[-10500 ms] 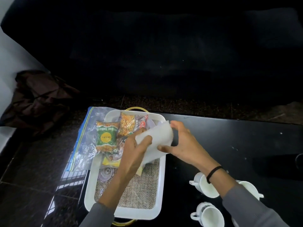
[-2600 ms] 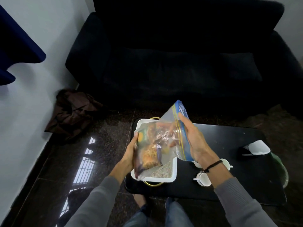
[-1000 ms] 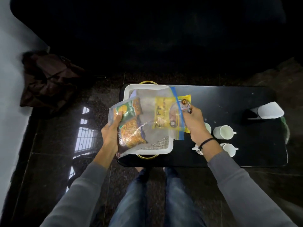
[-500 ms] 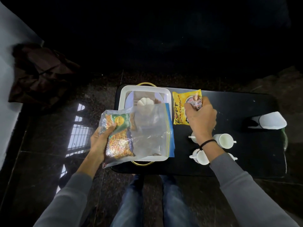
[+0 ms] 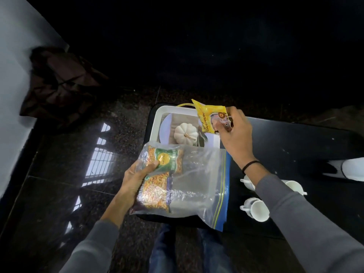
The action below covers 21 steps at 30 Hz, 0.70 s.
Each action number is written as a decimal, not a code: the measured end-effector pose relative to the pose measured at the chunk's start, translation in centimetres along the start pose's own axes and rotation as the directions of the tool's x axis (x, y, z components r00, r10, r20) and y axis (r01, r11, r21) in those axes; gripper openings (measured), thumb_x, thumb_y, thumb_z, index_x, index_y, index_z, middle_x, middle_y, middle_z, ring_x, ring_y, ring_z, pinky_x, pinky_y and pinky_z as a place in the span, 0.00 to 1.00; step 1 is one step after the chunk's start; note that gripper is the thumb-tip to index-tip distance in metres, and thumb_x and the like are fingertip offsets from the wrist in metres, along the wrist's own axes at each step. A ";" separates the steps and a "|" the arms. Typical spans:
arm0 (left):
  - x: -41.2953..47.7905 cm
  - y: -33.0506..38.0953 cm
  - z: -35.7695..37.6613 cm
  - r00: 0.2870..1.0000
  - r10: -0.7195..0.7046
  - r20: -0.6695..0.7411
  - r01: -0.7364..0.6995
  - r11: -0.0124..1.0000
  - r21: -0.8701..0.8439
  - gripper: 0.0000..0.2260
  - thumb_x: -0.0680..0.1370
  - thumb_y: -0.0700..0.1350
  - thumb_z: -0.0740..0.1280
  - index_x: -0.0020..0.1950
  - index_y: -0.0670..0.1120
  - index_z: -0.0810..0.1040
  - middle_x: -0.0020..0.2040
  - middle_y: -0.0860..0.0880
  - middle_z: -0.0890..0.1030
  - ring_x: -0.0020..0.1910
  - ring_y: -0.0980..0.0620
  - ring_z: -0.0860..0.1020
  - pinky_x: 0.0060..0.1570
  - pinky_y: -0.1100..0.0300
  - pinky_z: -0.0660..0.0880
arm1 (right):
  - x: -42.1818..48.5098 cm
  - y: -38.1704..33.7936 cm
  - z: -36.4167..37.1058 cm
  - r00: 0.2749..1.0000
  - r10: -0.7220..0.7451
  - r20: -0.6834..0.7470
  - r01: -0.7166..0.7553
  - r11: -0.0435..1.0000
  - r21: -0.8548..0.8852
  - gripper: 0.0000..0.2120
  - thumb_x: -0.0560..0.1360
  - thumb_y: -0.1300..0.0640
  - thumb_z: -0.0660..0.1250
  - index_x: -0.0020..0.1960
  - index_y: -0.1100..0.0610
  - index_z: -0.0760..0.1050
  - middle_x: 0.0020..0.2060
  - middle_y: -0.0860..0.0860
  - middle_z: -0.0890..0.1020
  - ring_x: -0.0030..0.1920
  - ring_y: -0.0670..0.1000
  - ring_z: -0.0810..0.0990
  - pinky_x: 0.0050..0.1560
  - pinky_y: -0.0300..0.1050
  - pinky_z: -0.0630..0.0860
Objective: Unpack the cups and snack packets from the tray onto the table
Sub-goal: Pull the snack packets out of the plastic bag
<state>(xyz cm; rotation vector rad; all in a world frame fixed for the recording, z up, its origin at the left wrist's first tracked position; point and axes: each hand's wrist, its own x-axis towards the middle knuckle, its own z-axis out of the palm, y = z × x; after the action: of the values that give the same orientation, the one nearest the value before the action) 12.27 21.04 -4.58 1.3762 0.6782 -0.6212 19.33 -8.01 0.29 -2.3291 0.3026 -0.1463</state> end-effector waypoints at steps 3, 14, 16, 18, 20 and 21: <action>0.9 -0.5 0.2 1.000 0.007 0.007 -0.007 1.000 0.009 0.09 0.69 0.49 0.78 0.43 0.50 0.80 0.46 0.52 0.88 0.36 0.65 0.84 0.29 0.74 0.76 | 1.3 0.4 2.7 0.983 0.166 0.079 -0.175 0.977 0.118 0.09 0.78 0.57 0.73 0.56 0.57 0.77 0.47 0.49 0.84 0.49 0.52 0.84 0.46 0.47 0.81; 3.3 -2.2 0.1 1.000 -0.014 -0.001 0.014 1.000 -0.022 0.26 0.70 0.52 0.78 0.67 0.51 0.77 0.79 0.46 0.67 0.64 0.55 0.68 0.57 0.56 0.62 | 4.4 4.7 9.4 0.762 0.539 0.359 -0.632 0.742 0.225 0.17 0.79 0.69 0.67 0.66 0.61 0.75 0.56 0.54 0.83 0.56 0.55 0.83 0.52 0.47 0.82; 3.8 -2.8 0.0 1.000 -0.016 -0.005 0.015 1.000 -0.026 0.21 0.71 0.51 0.78 0.63 0.53 0.79 0.78 0.48 0.68 0.64 0.56 0.67 0.61 0.56 0.59 | 4.4 5.7 9.5 0.758 0.544 0.360 -0.620 0.772 0.139 0.18 0.80 0.68 0.66 0.69 0.59 0.73 0.61 0.55 0.82 0.62 0.58 0.81 0.63 0.56 0.80; 3.8 -2.9 0.2 1.000 -0.023 0.000 0.023 0.999 -0.029 0.25 0.70 0.51 0.78 0.66 0.49 0.79 0.70 0.55 0.76 0.61 0.60 0.73 0.61 0.58 0.61 | 4.3 6.4 9.3 0.765 0.525 0.372 -0.579 0.814 0.040 0.20 0.81 0.64 0.65 0.73 0.59 0.70 0.65 0.56 0.81 0.65 0.59 0.80 0.67 0.59 0.78; 3.5 -2.5 0.5 0.999 -0.049 0.014 0.049 0.998 -0.048 0.15 0.67 0.52 0.78 0.50 0.52 0.80 0.46 0.68 0.84 0.43 0.71 0.80 0.52 0.62 0.66 | 4.3 6.7 9.0 0.788 0.482 0.383 -0.508 0.861 -0.037 0.17 0.82 0.62 0.64 0.70 0.60 0.71 0.63 0.58 0.82 0.64 0.60 0.81 0.65 0.58 0.79; 3.5 -2.6 0.5 0.999 -0.037 0.014 0.038 0.998 -0.040 0.12 0.66 0.52 0.78 0.43 0.54 0.76 0.37 0.70 0.82 0.36 0.74 0.79 0.47 0.62 0.65 | 4.3 6.7 8.9 0.801 0.459 0.386 -0.474 0.878 -0.061 0.15 0.82 0.62 0.64 0.68 0.60 0.71 0.62 0.58 0.82 0.63 0.60 0.82 0.64 0.59 0.79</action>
<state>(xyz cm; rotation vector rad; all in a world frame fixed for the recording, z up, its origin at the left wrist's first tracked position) 12.71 20.23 -8.87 1.3235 0.7035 -0.6429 24.07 -7.60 -10.65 -2.1101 0.6519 0.5486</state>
